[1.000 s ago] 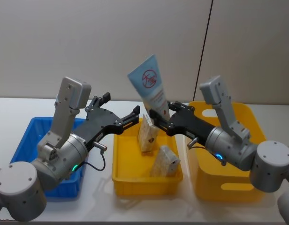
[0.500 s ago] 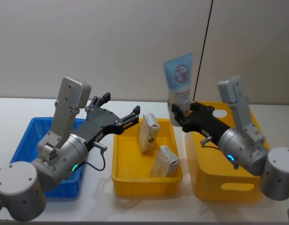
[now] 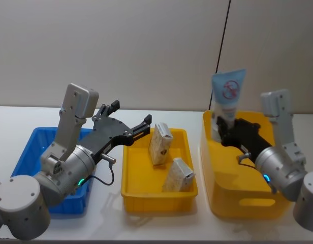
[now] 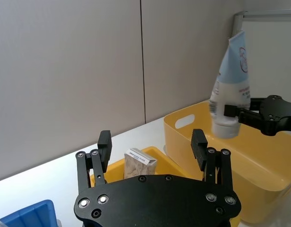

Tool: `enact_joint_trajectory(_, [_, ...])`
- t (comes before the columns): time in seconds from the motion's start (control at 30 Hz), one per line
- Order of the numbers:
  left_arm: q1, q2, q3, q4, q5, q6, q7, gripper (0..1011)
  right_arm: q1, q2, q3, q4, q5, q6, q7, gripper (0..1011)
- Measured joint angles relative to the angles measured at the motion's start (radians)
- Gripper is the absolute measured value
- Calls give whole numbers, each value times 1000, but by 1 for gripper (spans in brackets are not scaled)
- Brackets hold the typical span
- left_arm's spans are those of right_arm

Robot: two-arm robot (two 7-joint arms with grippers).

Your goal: Bimanual collaborative sorting of washing and personal care products

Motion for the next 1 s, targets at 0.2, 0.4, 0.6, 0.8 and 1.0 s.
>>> enact_joint_trajectory(0.2, [0, 0, 0, 0, 0, 0, 0, 1001, -34, -3, 29, -27, -14, 36, -68, 188])
enact_joint_trajectory(0.4, [0, 0, 0, 0, 0, 0, 0, 1001, -69, -11, 57, -47, -28, 85, -145, 248])
enact_joint_trajectory(0.6, [0, 0, 0, 0, 0, 0, 0, 1001, -96, -20, 77, -60, -40, 123, -199, 433])
enact_joint_trajectory(0.8, [0, 0, 0, 0, 0, 0, 0, 1001, -112, -26, 89, -67, -48, 146, -229, 639])
enact_joint_trajectory(1.0, [0, 0, 0, 0, 0, 0, 0, 1001, -121, -29, 94, -73, -55, 152, -237, 834])
